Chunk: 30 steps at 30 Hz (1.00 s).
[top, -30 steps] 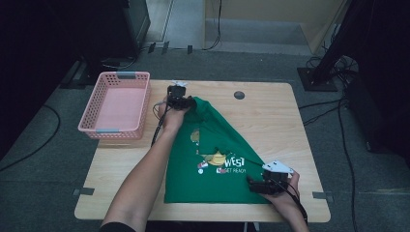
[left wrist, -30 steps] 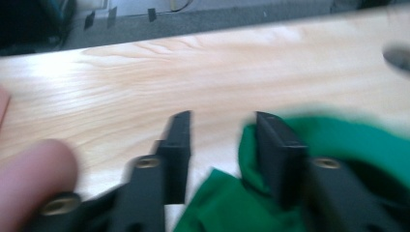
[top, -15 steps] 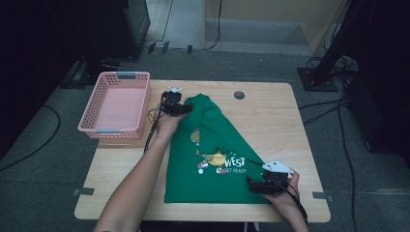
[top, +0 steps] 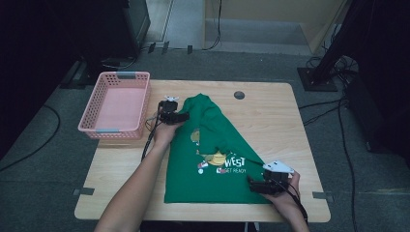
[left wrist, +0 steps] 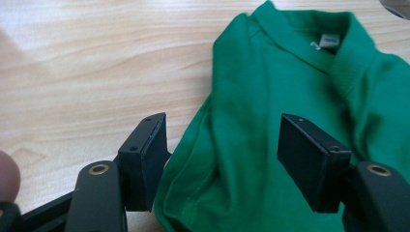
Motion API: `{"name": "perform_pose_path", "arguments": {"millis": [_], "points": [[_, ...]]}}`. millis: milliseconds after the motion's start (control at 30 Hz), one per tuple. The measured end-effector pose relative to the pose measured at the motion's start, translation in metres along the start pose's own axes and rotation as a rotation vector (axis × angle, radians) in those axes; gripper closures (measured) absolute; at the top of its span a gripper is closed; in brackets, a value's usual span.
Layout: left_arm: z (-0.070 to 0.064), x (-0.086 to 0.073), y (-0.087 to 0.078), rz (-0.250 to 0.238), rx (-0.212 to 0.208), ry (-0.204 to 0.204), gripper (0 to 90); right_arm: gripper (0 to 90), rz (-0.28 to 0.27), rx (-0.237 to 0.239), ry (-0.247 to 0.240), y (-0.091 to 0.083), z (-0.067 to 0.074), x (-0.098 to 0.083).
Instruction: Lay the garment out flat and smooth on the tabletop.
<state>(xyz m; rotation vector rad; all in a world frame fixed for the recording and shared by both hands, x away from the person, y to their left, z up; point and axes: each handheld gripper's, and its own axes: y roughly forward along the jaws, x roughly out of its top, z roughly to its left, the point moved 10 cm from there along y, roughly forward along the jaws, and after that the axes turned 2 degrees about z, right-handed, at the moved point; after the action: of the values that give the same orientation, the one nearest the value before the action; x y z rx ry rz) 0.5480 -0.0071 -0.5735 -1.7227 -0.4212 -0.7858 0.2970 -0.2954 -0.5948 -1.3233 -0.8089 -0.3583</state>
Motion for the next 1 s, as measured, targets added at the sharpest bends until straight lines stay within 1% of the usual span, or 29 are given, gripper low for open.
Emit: {"name": "perform_pose_path", "arguments": {"millis": [67,167,233,300,367,433,500,533,567,600,633,667,733,800,833,867,967,1000], "points": [[0.003,0.000,0.001,0.001,0.001,-0.022,32.7,5.7,0.006,-0.005,0.007,-0.001,-0.002,-0.001],[0.009,0.003,0.000,-0.016,0.005,-0.071,32.1,5.7,0.005,-0.009,0.010,-0.002,-0.005,-0.001],[0.012,0.004,-0.002,-0.019,0.018,-0.079,32.1,5.7,0.004,-0.010,0.013,-0.002,-0.006,-0.001],[0.013,0.002,-0.002,-0.010,0.020,-0.071,32.1,5.7,0.004,-0.010,0.014,-0.002,-0.007,-0.001],[0.014,0.000,-0.001,-0.006,0.031,-0.052,32.1,6.0,-0.001,-0.015,0.013,-0.002,-0.007,0.000],[0.016,-0.004,0.001,0.001,0.036,-0.050,32.2,6.2,-0.018,-0.012,0.016,-0.005,-0.006,0.004],[0.017,-0.005,0.002,-0.023,0.039,-0.039,32.3,7.2,-0.040,-0.012,0.009,-0.009,-0.004,0.009],[0.017,-0.005,0.002,-0.031,0.044,-0.028,32.3,8.4,-0.052,-0.016,0.006,-0.011,-0.003,0.012],[0.016,-0.006,0.002,-0.035,0.051,-0.009,32.2,8.5,-0.060,-0.012,0.005,-0.012,-0.002,0.014],[0.016,-0.007,0.003,-0.044,0.060,0.021,32.2,8.5,-0.068,-0.005,0.004,-0.012,0.000,0.017],[0.016,-0.008,0.004,-0.059,0.074,0.052,32.0,8.5,-0.075,-0.001,0.000,-0.013,0.002,0.020],[0.016,-0.009,0.003,-0.055,0.078,0.060,31.6,8.6,-0.080,0.004,-0.005,-0.012,0.005,0.023],[0.016,-0.009,0.003,-0.056,0.072,0.053,31.0,8.7,-0.088,0.017,-0.022,-0.011,0.011,0.029],[0.016,-0.009,0.003,-0.056,0.071,0.056,30.4,9.4,-0.093,0.032,-0.044,-0.008,0.021,0.037],[0.016,-0.009,0.003,-0.054,0.077,0.063,30.3,13.0,-0.096,0.039,-0.059,-0.006,0.026,0.041],[0.016,-0.009,0.004,-0.050,0.081,0.071,30.2,13.9,-0.099,0.047,-0.074,-0.003,0.032,0.046],[0.016,-0.009,0.004,-0.050,0.082,0.070,29.8,16.2,-0.100,0.093,-0.120,0.009,0.055,0.063],[0.016,-0.009,0.004,-0.050,0.084,0.071,29.8,21.2,-0.097,0.102,-0.138,0.014,0.063,0.069]]}}
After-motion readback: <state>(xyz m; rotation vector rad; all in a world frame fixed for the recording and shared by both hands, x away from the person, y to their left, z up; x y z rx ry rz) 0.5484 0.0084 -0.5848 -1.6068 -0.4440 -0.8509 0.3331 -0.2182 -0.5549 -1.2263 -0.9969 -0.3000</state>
